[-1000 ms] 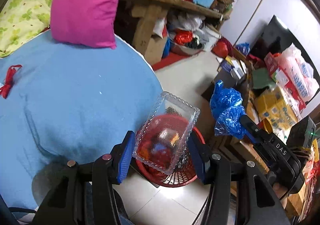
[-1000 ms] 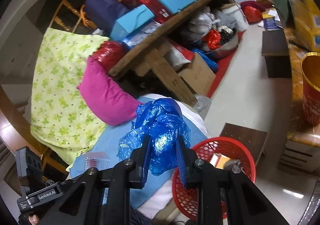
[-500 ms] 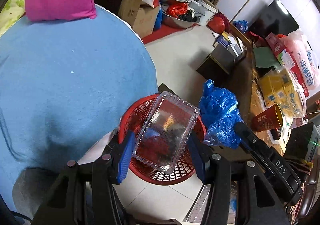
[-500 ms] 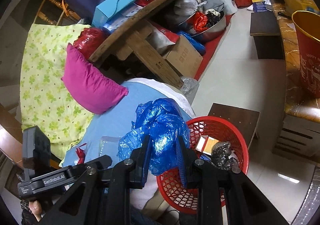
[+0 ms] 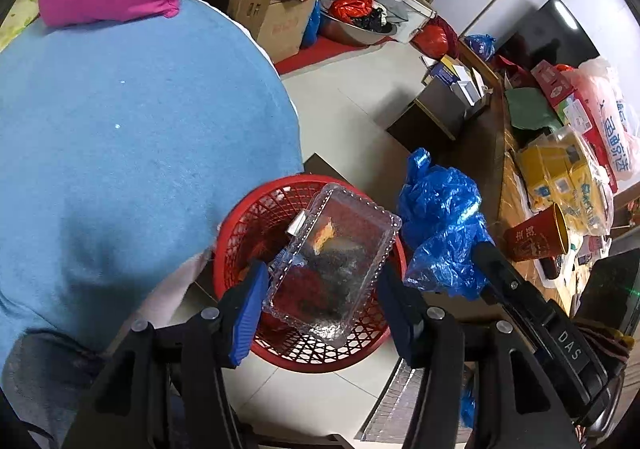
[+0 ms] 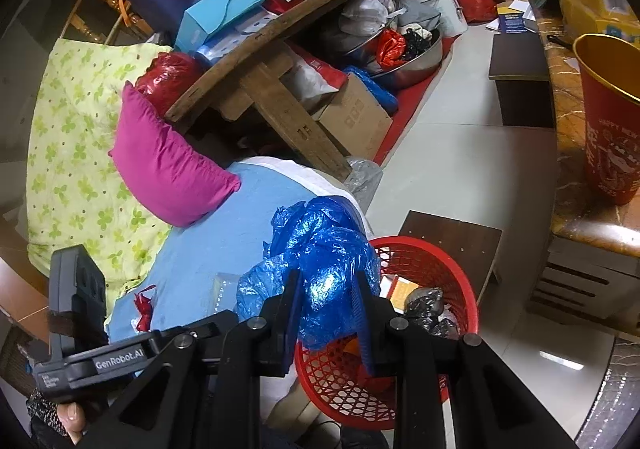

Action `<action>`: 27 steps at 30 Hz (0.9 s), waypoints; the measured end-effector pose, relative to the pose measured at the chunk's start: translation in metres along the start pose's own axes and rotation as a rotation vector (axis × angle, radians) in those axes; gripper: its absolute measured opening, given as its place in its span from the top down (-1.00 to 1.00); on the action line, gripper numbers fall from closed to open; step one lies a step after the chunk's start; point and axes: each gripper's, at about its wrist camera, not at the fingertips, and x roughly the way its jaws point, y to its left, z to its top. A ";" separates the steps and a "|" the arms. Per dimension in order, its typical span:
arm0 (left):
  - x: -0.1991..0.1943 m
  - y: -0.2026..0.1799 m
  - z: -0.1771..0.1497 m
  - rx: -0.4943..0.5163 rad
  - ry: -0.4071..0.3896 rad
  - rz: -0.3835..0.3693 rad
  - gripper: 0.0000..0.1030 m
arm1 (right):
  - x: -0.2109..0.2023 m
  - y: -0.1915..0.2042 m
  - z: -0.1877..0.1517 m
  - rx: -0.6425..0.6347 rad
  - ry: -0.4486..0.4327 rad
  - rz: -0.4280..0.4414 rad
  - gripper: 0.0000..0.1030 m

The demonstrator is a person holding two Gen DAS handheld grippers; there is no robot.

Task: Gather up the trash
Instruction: 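Carry the clear tray and blue bag to the red basket and release both, then return both tools over the red ribbon and white tissue on the blanket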

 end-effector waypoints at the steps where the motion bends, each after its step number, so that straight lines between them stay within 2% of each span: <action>1: 0.003 0.000 -0.001 0.002 0.006 -0.001 -0.14 | 0.000 -0.001 0.000 0.005 0.000 -0.002 0.44; 6: 0.010 -0.003 0.000 0.001 0.018 -0.004 -0.19 | 0.001 -0.005 0.000 0.031 0.012 -0.016 0.41; 8: 0.015 0.001 0.003 -0.024 0.035 -0.009 -0.30 | 0.003 -0.008 0.001 0.050 0.022 -0.028 0.11; 9: 0.016 0.002 0.002 -0.034 0.037 -0.017 -0.33 | 0.003 -0.010 0.001 0.056 0.021 -0.030 -0.38; 10: 0.017 0.005 0.003 -0.052 0.039 -0.030 -0.39 | 0.002 -0.010 0.002 0.061 0.013 -0.034 -0.50; 16: 0.007 0.013 0.002 -0.082 0.025 -0.047 -0.41 | -0.008 0.002 0.008 0.022 -0.026 -0.014 -0.50; 22: -0.046 0.033 -0.003 -0.111 -0.110 -0.026 -0.41 | -0.013 0.026 0.009 -0.007 -0.045 0.057 -0.50; 27: -0.102 0.072 -0.010 -0.201 -0.235 -0.019 -0.41 | -0.008 0.074 0.004 -0.087 -0.044 0.162 -0.50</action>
